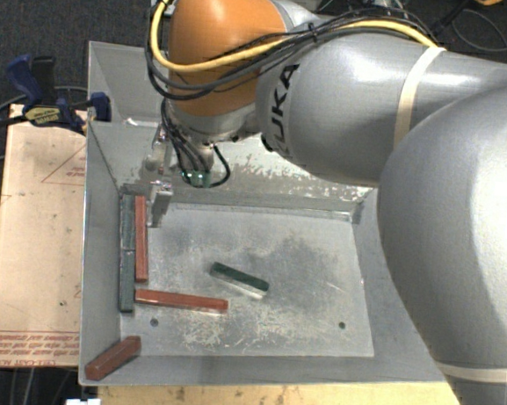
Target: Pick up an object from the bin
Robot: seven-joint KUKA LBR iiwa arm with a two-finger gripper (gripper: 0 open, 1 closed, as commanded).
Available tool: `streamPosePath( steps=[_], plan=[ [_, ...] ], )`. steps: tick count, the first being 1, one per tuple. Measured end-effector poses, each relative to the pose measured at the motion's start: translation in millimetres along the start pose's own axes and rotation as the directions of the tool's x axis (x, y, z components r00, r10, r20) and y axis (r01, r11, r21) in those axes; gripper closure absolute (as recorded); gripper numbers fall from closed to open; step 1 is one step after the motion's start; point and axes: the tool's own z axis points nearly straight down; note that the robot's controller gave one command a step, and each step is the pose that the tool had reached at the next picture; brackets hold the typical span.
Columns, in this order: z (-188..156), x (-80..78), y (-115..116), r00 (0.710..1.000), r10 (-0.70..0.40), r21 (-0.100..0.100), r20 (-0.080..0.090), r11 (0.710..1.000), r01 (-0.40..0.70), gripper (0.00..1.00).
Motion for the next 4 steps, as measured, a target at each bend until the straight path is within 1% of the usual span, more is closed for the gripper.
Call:
streamPosePath(
  steps=[1,2,3,4],
  plan=[
    [-5,-1.9,-1,1.0,0.003,-0.002,0.008,1.0,-0.003,0.0],
    [-4,-0.9,-2,1.0,0.003,-0.003,0.012,1.0,-0.003,0.0],
    [9,14.4,-7,1.0,0.004,0.004,-0.008,1.0,-0.003,0.0],
    [10,18.6,-5,0.999,-0.026,-0.005,0.022,1.0,0.027,0.0]
  ],
)
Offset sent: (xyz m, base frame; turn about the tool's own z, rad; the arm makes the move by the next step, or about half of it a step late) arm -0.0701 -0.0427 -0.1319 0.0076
